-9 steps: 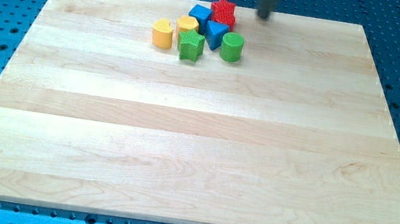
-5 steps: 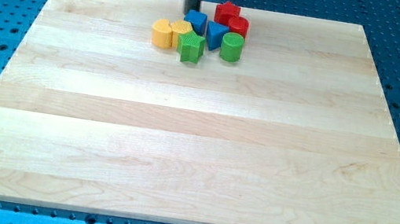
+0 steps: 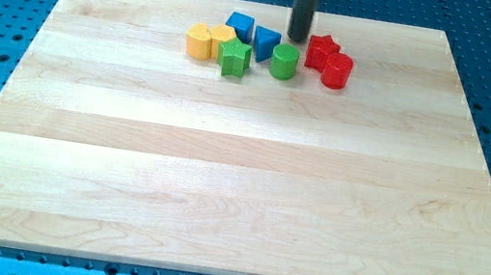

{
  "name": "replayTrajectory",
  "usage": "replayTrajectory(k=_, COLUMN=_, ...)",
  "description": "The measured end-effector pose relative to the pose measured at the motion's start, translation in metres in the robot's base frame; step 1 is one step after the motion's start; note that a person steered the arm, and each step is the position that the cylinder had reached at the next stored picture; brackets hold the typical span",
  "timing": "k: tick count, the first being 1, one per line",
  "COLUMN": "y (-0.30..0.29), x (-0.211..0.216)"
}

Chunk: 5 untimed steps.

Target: Move the red blocks towards the center right side of the board

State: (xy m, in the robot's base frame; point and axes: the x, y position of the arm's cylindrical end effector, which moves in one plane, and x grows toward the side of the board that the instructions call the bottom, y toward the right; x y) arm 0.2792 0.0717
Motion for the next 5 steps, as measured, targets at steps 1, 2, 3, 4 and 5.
replayTrajectory(k=1, y=0.062, x=0.064)
replayTrajectory(k=2, y=0.064, x=0.042)
replayTrajectory(k=3, y=0.067, x=0.047)
replayTrajectory(k=4, y=0.165, x=0.068)
replayTrajectory(k=5, y=0.257, x=0.119)
